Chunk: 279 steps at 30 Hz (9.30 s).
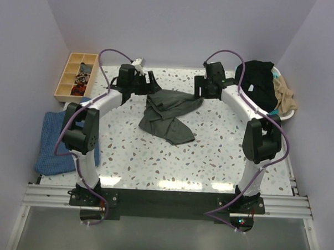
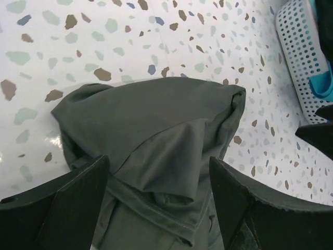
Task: Fold and stack the t-shirts
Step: Flatten the tshirt out
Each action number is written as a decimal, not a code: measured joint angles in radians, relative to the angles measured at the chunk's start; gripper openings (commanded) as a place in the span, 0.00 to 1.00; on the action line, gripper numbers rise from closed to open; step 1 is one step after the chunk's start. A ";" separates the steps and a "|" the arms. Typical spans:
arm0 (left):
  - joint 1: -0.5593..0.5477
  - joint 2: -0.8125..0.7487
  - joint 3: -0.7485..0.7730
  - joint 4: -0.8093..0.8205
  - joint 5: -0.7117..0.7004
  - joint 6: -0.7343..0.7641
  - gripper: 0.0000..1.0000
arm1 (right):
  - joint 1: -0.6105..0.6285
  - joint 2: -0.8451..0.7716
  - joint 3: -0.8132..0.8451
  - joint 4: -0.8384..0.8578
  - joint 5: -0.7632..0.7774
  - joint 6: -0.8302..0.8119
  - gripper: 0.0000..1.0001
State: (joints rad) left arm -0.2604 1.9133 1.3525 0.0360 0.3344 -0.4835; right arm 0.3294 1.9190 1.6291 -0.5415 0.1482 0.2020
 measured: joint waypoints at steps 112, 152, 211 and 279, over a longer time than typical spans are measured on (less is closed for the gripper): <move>-0.286 -0.505 -0.057 -0.233 -0.466 0.123 1.00 | 0.207 -0.486 -0.387 -0.050 0.294 0.059 0.81; -0.141 -0.338 -0.369 -0.175 -0.575 -0.074 1.00 | 0.320 0.046 -0.225 0.145 -0.391 0.138 0.26; -0.176 -0.009 0.007 -0.079 -0.295 0.066 0.00 | 0.047 -0.484 -0.288 -0.044 0.473 0.003 0.00; -0.076 -0.725 -0.569 -0.524 -0.594 -0.119 0.97 | 0.050 -0.668 -0.534 -0.242 0.056 0.123 0.63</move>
State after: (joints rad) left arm -0.3367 1.1881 0.7834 -0.4877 -0.2596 -0.6029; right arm 0.3794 1.2510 1.0954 -0.7834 0.2039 0.3248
